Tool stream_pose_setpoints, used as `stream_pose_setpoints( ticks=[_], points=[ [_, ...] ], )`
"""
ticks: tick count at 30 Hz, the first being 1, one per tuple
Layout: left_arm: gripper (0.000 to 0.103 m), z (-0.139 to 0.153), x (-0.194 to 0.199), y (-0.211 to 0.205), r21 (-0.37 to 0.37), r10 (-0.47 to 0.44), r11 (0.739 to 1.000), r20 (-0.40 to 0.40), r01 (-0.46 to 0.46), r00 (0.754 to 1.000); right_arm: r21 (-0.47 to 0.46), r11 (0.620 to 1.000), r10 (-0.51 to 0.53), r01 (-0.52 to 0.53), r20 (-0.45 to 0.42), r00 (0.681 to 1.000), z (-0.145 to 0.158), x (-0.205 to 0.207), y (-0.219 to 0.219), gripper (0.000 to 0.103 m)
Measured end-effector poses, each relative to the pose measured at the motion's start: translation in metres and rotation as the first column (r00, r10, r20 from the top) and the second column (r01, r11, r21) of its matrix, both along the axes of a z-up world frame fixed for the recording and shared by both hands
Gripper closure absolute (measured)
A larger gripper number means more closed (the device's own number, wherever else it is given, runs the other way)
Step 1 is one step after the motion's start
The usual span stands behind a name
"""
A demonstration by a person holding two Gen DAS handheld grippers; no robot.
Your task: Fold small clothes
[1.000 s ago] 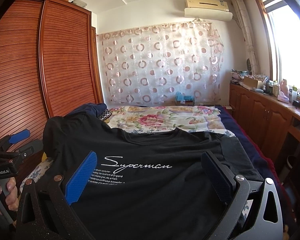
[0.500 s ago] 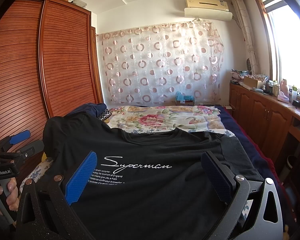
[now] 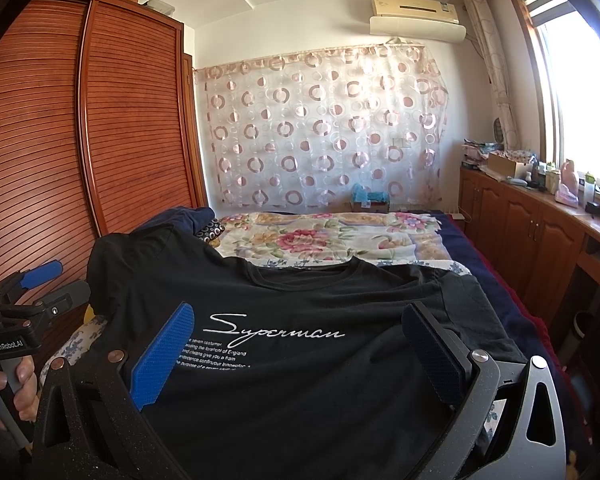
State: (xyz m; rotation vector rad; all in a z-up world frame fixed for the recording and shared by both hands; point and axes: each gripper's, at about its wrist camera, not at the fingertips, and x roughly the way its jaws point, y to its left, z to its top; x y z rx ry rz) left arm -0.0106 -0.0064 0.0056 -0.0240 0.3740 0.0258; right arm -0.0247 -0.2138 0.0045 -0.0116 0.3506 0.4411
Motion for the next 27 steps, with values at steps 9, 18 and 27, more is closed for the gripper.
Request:
stream_pose_setpoints(
  ticks=[9,18,27],
  points=[
    [0.000,0.000,0.000,0.001,0.001,0.002,1.000,0.001,-0.002,1.000,0.000,1.000,0.002,-0.002,0.000,1.000,0.000,0.000,0.000,0.000],
    [0.000,-0.008,0.010,0.015,0.003,0.030,1.000,-0.019,-0.030,0.999,-0.003,1.000,0.026,-0.026,-0.021,0.999,-0.003,0.011,0.005,0.000],
    [0.000,-0.020,0.015,0.053,0.003,0.051,0.999,-0.069,-0.051,0.996,-0.034,0.998,0.049,-0.049,0.001,0.999,-0.002,0.023,0.020,0.000]
  ],
)
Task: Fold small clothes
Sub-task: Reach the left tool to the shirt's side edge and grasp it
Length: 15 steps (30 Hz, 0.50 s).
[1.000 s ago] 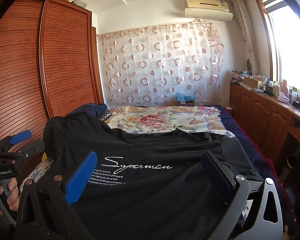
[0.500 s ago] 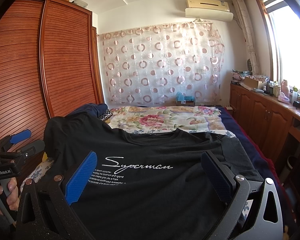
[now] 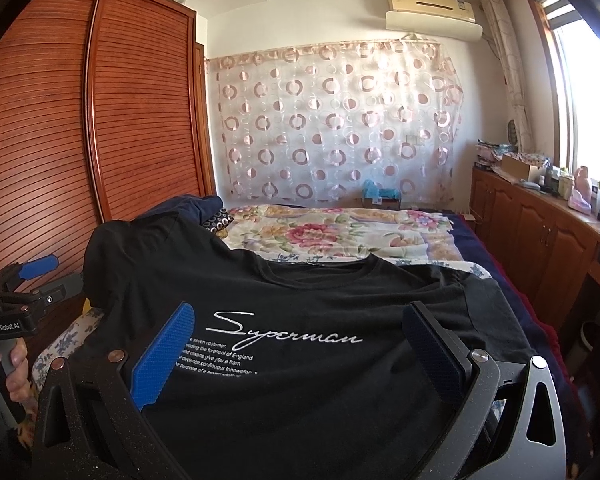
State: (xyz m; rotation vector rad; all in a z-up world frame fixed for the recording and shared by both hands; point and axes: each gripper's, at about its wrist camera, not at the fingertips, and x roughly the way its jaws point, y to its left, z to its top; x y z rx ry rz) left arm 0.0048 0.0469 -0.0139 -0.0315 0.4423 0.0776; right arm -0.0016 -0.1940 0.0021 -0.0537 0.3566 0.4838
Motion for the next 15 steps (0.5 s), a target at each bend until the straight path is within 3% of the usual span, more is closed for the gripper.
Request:
stream_pose_setpoints(
  ticks=[6,11,15],
  points=[
    [0.000,-0.011,0.001,0.030,-0.015,0.015,1.000,-0.049,-0.016,0.999,-0.011,0.999,0.051,-0.051,-0.010,0.999,-0.004,0.010,0.008,0.000],
    [0.000,-0.018,-0.001,0.061,-0.039,0.045,0.998,-0.068,-0.048,0.997,0.018,0.990,0.139,-0.138,-0.085,0.987,-0.009,0.022,0.010,0.000],
    [0.001,-0.025,0.000,0.086,-0.073,0.062,0.995,-0.093,-0.069,0.994,-0.027,0.987,0.155,-0.159,-0.122,0.980,-0.017,0.033,0.008,0.001]
  ],
)
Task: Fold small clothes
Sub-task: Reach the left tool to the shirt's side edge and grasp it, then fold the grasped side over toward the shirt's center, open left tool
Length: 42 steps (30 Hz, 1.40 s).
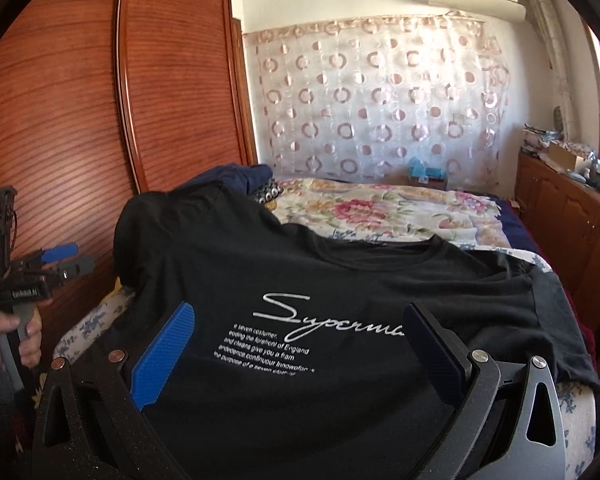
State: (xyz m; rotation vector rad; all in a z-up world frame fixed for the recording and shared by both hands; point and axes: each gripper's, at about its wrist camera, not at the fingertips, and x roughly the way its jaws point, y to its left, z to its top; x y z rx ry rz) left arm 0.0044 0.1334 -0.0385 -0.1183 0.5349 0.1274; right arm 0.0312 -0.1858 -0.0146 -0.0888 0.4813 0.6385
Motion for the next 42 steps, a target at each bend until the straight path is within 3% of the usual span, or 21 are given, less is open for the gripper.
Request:
stream_pose_setpoints(
  ticks=[9,17,24,31,35,42],
  points=[
    [0.028,-0.016,0.015,0.035,-0.065,0.004,0.998,-0.058,-0.008,0.998,-0.086,0.995,0.038,-0.043,-0.064,0.997,-0.001,0.015,0.010,0.005],
    [0.055,0.008,0.048,0.057,-0.068,-0.007,0.998,-0.030,0.005,1.000,-0.133,0.989,0.056,-0.065,-0.072,0.996,0.005,0.020,0.014,0.007],
    [0.063,0.006,0.086,0.076,-0.096,-0.017,0.995,-0.080,0.009,0.997,-0.129,0.989,0.058,-0.067,-0.068,0.996,-0.004,0.017,0.015,0.007],
    [0.097,0.007,0.088,0.082,-0.074,-0.006,0.997,-0.075,0.001,0.997,-0.099,0.993,0.052,-0.059,-0.072,0.996,-0.007,0.018,0.013,0.007],
    [0.099,0.018,0.085,0.072,-0.010,-0.020,1.000,-0.047,0.020,0.999,-0.090,0.994,0.050,-0.057,-0.070,0.996,-0.008,0.017,0.013,0.007],
    [0.099,0.058,0.079,0.031,0.013,-0.137,0.991,0.037,0.137,0.990,-0.062,0.997,0.039,-0.045,-0.088,0.995,-0.011,0.020,0.008,0.007]
  ],
)
